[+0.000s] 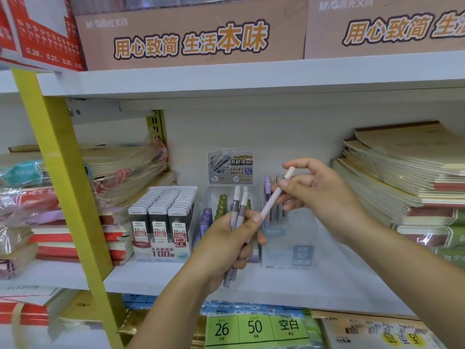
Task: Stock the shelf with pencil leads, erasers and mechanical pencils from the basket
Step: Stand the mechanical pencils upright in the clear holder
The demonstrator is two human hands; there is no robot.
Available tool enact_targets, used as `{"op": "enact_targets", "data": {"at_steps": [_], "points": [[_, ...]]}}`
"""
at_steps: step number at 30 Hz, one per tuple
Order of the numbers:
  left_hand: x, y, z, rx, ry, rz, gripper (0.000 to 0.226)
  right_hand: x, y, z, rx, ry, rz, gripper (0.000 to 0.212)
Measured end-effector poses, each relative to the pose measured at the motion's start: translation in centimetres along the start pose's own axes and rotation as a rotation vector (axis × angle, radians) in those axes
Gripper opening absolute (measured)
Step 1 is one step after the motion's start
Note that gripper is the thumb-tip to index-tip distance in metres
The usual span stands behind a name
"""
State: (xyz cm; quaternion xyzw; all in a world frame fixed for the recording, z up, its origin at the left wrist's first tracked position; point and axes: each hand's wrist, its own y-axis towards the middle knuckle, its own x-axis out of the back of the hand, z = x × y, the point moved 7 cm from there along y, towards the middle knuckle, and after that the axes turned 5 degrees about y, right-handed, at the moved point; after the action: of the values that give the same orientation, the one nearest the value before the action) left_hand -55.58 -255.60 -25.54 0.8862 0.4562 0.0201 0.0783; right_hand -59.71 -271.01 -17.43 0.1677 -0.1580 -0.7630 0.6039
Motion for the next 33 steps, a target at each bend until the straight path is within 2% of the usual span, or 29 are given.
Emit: {"op": "enact_targets", "data": {"at_steps": [3,5,8,10,17,24,29,33], "points": [[1.1,0.3,0.3,-0.01,0.048,-0.145,0.01,2.2,0.1,1.5,0.197,-0.077,-0.175,0.025],[1.7,0.5,0.7,-0.016,0.089,-0.243,0.01,3.1,0.3,2.4,0.344,-0.309,-0.217,0.027],[1.4,1.0,1.1,-0.022,0.121,-0.264,0.015,1.9,0.9,1.2,0.391,-0.686,-0.077,0.026],[1.0,1.2,1.4,-0.018,0.146,-0.245,0.016,1.1,1.2,0.0,0.396,-0.795,-0.001,0.025],[1.4,1.6,2.1,-0.009,0.156,-0.246,0.019,0.4,2.0,-1.8,0.358,-0.838,0.072,0.032],[1.4,1.8,2.3,-0.002,0.153,-0.235,0.02,0.6,2.6,-2.0,0.303,-0.853,0.059,0.032],[1.4,1.8,2.4,0.012,0.133,-0.22,0.021,0.2,2.8,-1.3,0.457,-1.116,-0.028,0.024],[1.4,1.8,2.3,0.018,0.134,-0.215,0.021,0.4,3.3,-2.0,0.4,-1.216,-0.018,0.026]]}}
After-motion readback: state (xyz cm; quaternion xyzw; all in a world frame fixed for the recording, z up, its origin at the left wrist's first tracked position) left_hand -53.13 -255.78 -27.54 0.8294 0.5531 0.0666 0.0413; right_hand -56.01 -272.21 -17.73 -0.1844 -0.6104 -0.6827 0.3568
